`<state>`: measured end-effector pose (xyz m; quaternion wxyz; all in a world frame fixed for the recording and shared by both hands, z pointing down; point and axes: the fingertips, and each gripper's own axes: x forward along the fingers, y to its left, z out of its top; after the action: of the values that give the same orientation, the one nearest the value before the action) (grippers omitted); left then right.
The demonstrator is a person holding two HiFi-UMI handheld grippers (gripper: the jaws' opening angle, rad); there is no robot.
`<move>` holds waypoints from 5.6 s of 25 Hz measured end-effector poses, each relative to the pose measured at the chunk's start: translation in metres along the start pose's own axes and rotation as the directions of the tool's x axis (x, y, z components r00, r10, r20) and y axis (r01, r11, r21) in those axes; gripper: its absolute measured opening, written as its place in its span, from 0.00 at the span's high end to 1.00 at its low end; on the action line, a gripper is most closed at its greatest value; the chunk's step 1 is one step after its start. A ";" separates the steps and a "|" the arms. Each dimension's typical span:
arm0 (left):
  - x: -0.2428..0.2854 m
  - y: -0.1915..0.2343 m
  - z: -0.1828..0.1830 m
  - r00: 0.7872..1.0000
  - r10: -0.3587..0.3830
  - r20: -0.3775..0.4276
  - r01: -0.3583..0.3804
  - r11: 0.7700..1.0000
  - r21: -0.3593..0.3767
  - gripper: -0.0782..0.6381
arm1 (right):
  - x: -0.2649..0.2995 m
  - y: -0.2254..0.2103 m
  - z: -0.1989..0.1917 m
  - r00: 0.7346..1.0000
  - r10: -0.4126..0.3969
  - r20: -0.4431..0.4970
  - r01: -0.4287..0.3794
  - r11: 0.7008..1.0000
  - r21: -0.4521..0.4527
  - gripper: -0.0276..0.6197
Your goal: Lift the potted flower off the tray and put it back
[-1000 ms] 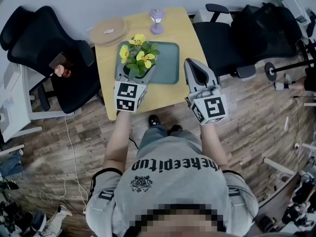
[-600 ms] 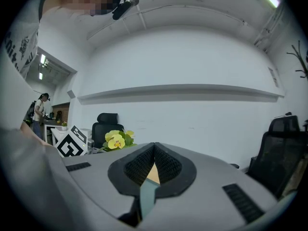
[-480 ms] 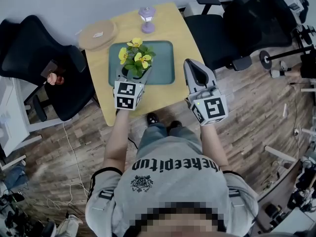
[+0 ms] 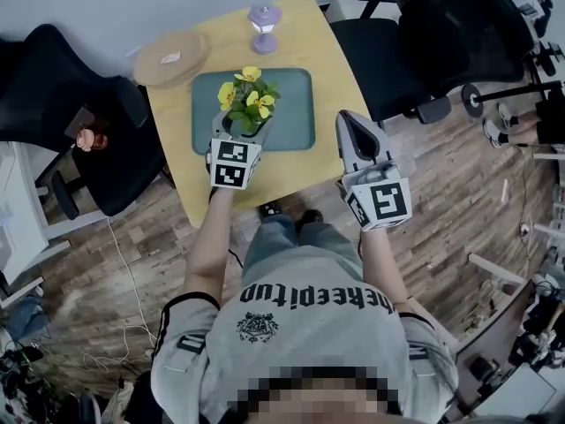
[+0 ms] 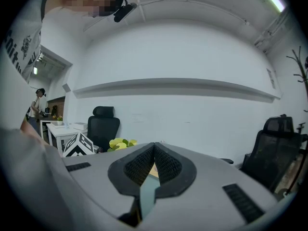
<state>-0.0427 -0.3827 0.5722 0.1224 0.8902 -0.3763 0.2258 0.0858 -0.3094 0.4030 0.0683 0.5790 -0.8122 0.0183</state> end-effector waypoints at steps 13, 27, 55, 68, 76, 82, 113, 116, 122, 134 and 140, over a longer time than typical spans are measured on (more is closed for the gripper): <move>0.041 0.010 -0.037 0.998 -0.036 -0.045 0.036 0.999 -0.003 0.42 | 0.001 -0.005 -0.022 0.996 -0.050 -0.076 0.050 0.999 -0.009 0.95; 0.058 0.012 -0.056 0.994 -0.035 -0.101 0.038 0.999 0.027 0.42 | 0.006 -0.003 -0.032 0.992 -0.059 -0.111 0.057 0.998 -0.015 0.95; 0.051 0.004 -0.073 0.989 -0.094 -0.111 0.098 0.995 0.035 0.41 | 0.010 0.007 -0.030 0.993 -0.030 -0.116 0.028 0.999 -0.021 0.95; -0.027 -0.004 -0.053 0.999 0.050 0.020 -0.050 0.999 -0.015 0.61 | 0.005 0.049 -0.011 0.994 0.103 -0.036 -0.104 0.995 -0.012 0.95; -0.089 -0.010 -0.017 0.976 0.197 0.095 -0.191 0.979 -0.070 0.88 | -0.013 0.065 0.005 0.985 0.171 0.019 -0.171 0.985 -0.015 0.95; -0.123 -0.025 0.005 0.959 0.236 0.157 -0.225 0.971 -0.084 0.88 | -0.028 0.070 0.016 0.979 0.197 0.053 -0.196 0.980 -0.020 0.95; -0.297 -0.121 0.119 0.725 0.449 0.521 -0.429 0.888 -0.169 0.88 | -0.130 0.062 0.069 0.941 0.269 0.204 -0.257 0.963 -0.081 0.95; -0.307 -0.135 0.124 0.704 0.460 0.541 -0.447 0.879 -0.166 0.88 | -0.144 0.056 0.073 0.939 0.264 0.220 -0.253 0.964 -0.077 0.95; -0.320 -0.156 0.126 0.679 0.473 0.562 -0.453 0.872 -0.187 0.88 | -0.167 0.045 0.079 0.936 0.240 0.256 -0.227 0.971 -0.080 0.95; -0.330 -0.185 0.127 0.658 0.476 0.584 -0.442 0.871 -0.212 0.88 | -0.203 0.027 0.085 0.934 0.199 0.297 -0.186 0.980 -0.072 0.95; -0.332 -0.193 0.125 0.653 0.481 0.585 -0.445 0.869 -0.217 0.88 | -0.211 0.024 0.085 0.931 0.202 0.303 -0.189 0.979 -0.073 0.95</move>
<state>-0.0685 -0.0947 0.2905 -0.0463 0.7842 -0.6151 -0.0673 0.1227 -0.1129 0.2920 -0.0496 0.4894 -0.8667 -0.0830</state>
